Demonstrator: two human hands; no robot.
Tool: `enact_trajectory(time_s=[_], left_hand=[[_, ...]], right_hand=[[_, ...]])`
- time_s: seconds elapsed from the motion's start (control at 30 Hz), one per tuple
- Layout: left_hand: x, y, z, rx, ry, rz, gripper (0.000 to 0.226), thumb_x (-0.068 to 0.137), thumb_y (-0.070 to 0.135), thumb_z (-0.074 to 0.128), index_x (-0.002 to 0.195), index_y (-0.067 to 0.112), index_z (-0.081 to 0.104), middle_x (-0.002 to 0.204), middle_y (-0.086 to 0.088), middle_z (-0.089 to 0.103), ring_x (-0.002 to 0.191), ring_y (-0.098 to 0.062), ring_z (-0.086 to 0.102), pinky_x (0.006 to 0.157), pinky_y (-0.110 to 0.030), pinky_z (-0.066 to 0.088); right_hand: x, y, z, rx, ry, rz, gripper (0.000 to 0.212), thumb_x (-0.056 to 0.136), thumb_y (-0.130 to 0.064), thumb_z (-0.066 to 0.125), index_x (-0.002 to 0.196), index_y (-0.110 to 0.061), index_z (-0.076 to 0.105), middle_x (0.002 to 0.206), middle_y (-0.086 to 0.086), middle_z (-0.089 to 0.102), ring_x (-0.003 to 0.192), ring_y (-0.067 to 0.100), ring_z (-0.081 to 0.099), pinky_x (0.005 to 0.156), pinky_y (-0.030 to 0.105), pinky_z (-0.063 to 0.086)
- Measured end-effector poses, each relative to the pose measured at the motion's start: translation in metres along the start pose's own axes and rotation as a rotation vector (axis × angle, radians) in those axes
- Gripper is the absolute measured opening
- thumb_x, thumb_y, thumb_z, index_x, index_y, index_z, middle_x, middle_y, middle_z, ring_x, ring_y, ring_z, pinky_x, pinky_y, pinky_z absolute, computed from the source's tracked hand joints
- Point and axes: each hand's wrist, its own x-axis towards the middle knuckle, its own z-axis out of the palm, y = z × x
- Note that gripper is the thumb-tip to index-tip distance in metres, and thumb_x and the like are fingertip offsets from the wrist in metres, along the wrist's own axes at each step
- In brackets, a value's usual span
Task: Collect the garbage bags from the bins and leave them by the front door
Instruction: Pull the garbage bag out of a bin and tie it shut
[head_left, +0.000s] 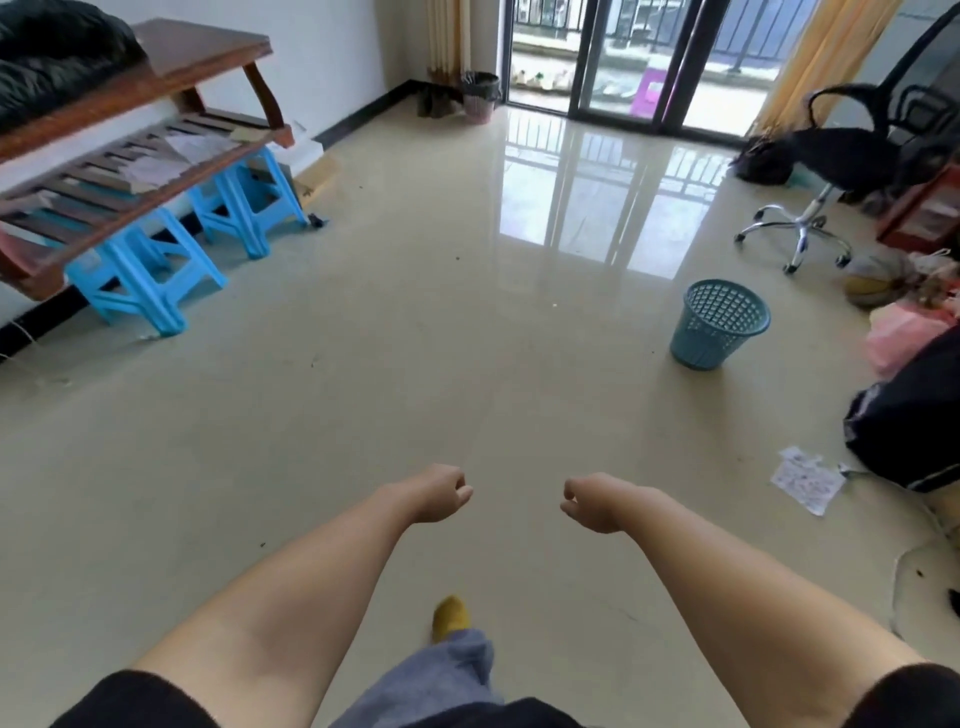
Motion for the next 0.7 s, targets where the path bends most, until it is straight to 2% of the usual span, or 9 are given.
enact_trajectory(time_s=[0.33,0.5,0.7], left_hand=[[0.154,-0.017,-0.145,0.087,-0.049,0.030,0.038,0.099,0.033,0.035,0.118,0.007,0.056,0.126,-0.014,0.057,0.112,-0.029,0.054,0.089,-0.032,0.042],[0.254,-0.014,-0.215,0.102,-0.041,0.022,0.039,0.100,0.031,0.035,0.119,0.004,0.056,0.128,-0.016,0.057,0.115,-0.030,0.054,0.090,-0.032,0.042],[0.375,0.008,-0.318,0.044,0.007,-0.004,0.037,0.098,0.032,0.035,0.113,0.006,0.058,0.122,-0.014,0.060,0.109,-0.029,0.056,0.087,-0.033,0.043]], right_hand=[[0.143,0.007,-0.148,0.079,0.008,-0.024,0.045,0.101,-0.034,0.028,0.136,-0.009,0.040,0.139,0.014,0.047,0.126,0.031,0.045,0.102,0.039,0.039],[0.233,0.045,-0.227,0.047,0.021,-0.037,0.046,0.101,-0.033,0.030,0.138,-0.007,0.038,0.142,0.015,0.045,0.129,0.032,0.044,0.104,0.038,0.037],[0.335,0.105,-0.350,0.008,0.002,-0.051,0.047,0.101,-0.033,0.028,0.140,-0.006,0.036,0.144,0.013,0.042,0.131,0.030,0.042,0.105,0.038,0.034]])
